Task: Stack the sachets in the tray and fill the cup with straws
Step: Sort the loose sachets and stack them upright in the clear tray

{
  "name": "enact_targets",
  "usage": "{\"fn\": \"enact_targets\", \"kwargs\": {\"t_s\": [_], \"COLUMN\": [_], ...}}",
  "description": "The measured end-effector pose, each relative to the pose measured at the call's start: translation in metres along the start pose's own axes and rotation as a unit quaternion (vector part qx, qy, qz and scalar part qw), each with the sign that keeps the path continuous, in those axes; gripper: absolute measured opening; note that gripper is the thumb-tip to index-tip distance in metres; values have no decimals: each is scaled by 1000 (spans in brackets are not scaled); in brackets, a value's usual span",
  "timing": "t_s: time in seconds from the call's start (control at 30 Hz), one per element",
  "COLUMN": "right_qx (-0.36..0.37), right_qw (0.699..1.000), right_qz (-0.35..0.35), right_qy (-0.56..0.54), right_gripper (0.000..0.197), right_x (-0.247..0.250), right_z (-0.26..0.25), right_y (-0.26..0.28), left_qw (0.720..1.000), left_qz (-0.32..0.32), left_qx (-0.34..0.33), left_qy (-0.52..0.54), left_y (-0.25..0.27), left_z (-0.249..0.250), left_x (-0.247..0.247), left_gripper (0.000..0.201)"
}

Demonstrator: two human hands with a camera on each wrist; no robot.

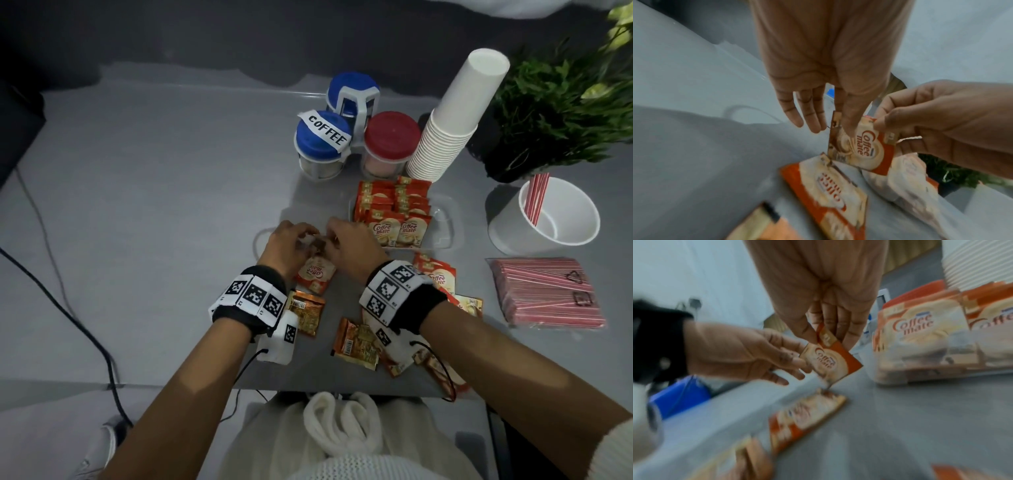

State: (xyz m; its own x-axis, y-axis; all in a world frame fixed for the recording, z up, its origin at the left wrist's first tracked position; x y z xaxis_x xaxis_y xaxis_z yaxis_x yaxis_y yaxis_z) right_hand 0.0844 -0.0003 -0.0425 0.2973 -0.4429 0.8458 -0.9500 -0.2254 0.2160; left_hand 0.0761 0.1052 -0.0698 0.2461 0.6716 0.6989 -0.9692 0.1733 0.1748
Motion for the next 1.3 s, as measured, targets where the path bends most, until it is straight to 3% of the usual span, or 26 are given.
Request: {"fn": "enact_targets", "kwargs": {"t_s": [0.13, 0.27, 0.33, 0.43, 0.53, 0.67, 0.73, 0.83, 0.9, 0.97, 1.07, 1.17, 1.3], "right_qx": [-13, -77, -110, -103, -71, -86, -107, -62, -5, 37, 54, 33, -7], "right_qw": [993, 970, 953, 961, 955, 940, 956, 991, 984, 973, 966, 971, 975], "right_qz": [28, 10, -16, -20, -41, -58, -49, -106, -164, -174, -175, -177, -169], "right_qy": [-117, -230, -281, -257, -286, -325, -270, -47, 65, 150, 180, 160, 141], "right_gripper": [11, 5, 8, 16, 10, 12, 17, 35, 53, 60, 53, 42, 31], "right_x": [19, 24, 20, 19, 18, 10, 1, -23, -41, -49, -51, -48, -38], "right_z": [3, 20, 28, 27, 15, 10, 14, 8, 0, -5, -6, -4, 6], "right_y": [-11, -22, -22, -20, -17, -18, -18, -12, -2, 7, 13, 11, 6], "left_qw": [999, 992, 981, 965, 958, 936, 926, 929, 928, 923, 923, 922, 917], "left_qz": [43, 71, 87, 55, 16, 65, 98, 118, 125, 136, 148, 155, 166], "left_qx": [-11, 5, 26, 42, 55, 89, 117, 151, 164, 172, 172, 175, 191], "left_qy": [27, 103, 170, 253, 280, 333, 344, 318, 311, 315, 310, 307, 307], "left_y": [-3, -1, 0, 4, 9, 18, 23, 30, 33, 37, 42, 47, 50], "left_z": [6, 5, 0, -1, 0, -13, -22, -37, -43, -46, -46, -46, -50], "left_x": [16, 20, 20, 14, 6, 6, 8, 9, 8, 9, 11, 12, 11], "left_gripper": [16, 4, 9, 16, 5, 3, 3, 9, 14, 16, 15, 5, 12]}}
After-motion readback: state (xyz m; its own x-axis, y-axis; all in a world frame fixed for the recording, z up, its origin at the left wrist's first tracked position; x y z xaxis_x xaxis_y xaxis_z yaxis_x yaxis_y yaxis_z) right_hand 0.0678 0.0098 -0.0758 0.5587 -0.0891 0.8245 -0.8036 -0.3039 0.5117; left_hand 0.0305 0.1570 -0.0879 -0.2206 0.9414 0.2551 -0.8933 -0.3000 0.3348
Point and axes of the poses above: each hand's wrist, its own y-axis away from the middle knuckle, its own x-axis out of the back of the hand, z = x × y, the point moved 7 cm from there along -y, towards the middle knuckle, and after that the axes turned 11 degrees about -x, right-handed, at the moved point
